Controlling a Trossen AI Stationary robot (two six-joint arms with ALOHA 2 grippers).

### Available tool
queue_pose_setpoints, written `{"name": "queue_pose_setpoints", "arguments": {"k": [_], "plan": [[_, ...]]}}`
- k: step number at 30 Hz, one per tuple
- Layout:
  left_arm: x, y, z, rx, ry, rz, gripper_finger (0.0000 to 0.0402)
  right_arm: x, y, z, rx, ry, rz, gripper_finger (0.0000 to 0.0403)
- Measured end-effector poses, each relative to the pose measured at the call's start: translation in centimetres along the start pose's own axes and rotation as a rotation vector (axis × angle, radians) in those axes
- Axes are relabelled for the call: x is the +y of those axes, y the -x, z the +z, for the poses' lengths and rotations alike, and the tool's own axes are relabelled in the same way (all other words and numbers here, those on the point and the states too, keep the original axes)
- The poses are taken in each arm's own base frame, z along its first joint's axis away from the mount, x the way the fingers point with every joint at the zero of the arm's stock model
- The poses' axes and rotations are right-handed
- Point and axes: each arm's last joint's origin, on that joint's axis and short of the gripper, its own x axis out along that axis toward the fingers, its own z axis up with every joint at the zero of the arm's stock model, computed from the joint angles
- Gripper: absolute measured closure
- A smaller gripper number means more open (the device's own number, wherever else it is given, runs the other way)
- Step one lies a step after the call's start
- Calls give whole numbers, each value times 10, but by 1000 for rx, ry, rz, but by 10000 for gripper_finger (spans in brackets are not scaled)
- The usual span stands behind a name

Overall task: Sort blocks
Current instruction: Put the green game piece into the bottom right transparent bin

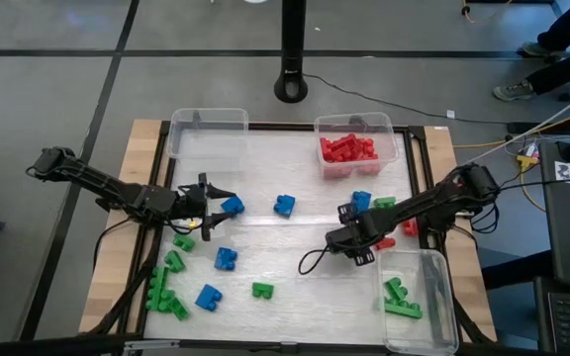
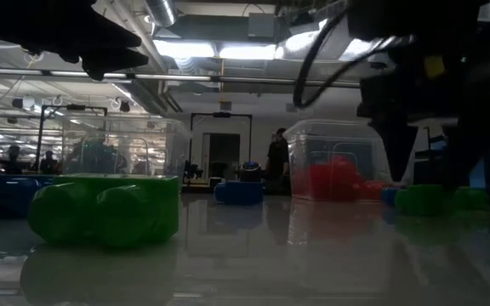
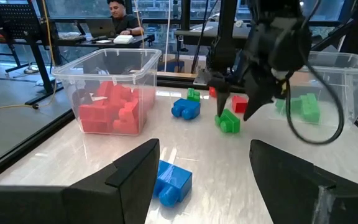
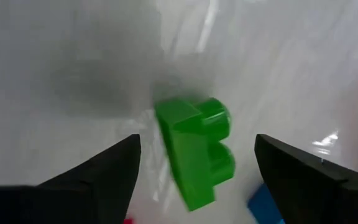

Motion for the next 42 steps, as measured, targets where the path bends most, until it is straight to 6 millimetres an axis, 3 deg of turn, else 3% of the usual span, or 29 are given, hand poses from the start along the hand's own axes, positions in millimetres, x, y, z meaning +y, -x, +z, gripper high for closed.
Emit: {"name": "queue_pose_setpoints", "arguments": {"k": [8, 15, 21, 26, 32, 37, 42], "plan": [[0, 0, 0, 0, 0, 0, 163, -10, -29, 5, 100, 5, 53, 138], [0, 0, 0, 1, -1, 0, 163, -16, -33, 5, 113, 12, 69, 246], [0, 0, 0, 1, -2, 0, 163, -18, -33, 5, 116, 15, 0, 288], [0, 0, 0, 2, -2, 0, 163, -20, -22, 7, 112, 5, 12, 296], [0, 0, 0, 1, -2, 0, 163, -25, 6, 15, 61, -7, 17, 341], [0, 0, 0, 3, -2, 0, 163, -27, 11, 18, 46, -11, 12, 391], [0, 0, 0, 3, -2, 0, 163, -27, 11, 18, 47, -22, 5, 390]]}}
